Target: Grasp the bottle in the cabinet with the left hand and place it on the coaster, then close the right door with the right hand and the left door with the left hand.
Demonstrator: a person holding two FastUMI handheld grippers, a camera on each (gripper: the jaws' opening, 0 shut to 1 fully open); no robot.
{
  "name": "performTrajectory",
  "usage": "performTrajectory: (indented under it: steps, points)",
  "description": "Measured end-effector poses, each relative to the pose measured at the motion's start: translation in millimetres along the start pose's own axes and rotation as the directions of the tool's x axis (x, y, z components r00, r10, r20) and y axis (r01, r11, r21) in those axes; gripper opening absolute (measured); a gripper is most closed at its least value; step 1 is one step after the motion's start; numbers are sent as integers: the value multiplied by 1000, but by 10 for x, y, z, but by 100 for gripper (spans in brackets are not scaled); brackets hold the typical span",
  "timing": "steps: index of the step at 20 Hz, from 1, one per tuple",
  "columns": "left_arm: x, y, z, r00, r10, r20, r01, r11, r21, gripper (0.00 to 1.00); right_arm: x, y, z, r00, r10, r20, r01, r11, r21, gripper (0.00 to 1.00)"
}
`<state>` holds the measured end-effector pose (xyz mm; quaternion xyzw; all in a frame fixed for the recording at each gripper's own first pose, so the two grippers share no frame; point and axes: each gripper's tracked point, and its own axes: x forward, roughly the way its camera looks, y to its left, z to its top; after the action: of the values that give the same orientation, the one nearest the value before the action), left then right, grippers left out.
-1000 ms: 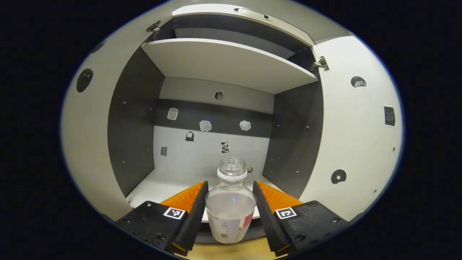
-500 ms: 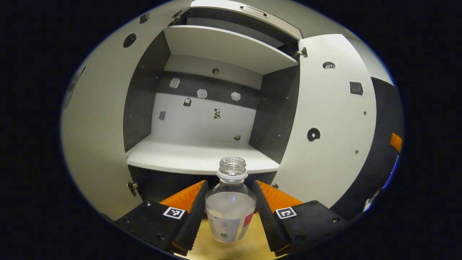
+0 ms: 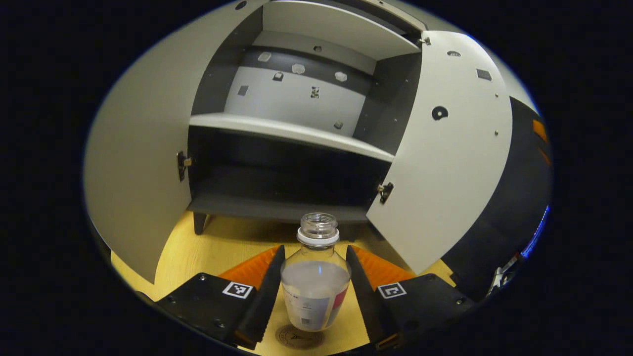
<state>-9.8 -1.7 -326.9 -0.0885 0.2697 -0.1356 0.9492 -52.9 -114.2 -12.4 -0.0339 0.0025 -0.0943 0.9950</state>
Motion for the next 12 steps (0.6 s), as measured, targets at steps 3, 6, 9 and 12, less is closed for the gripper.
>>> performTrajectory:
  steps: [3,6,9,12]
  points:
    - [58,79,-359,996,34,-77,-34,999,-1,80,30,-15,-2,1000,0,-4,0,1000,1,98]
    - [60,123,-600,992,45,-121,-49,998,-32,77,40,-58,-21,1000,-4,-4,4,1000,0,98]
    - [99,226,-743,989,84,-124,-91,994,-53,77,58,-91,-14,1000,-7,-4,7,1000,-5,98]
    - [139,262,-777,989,114,-93,-119,992,-39,78,74,-99,-53,1000,-6,-9,6,1000,-8,98]
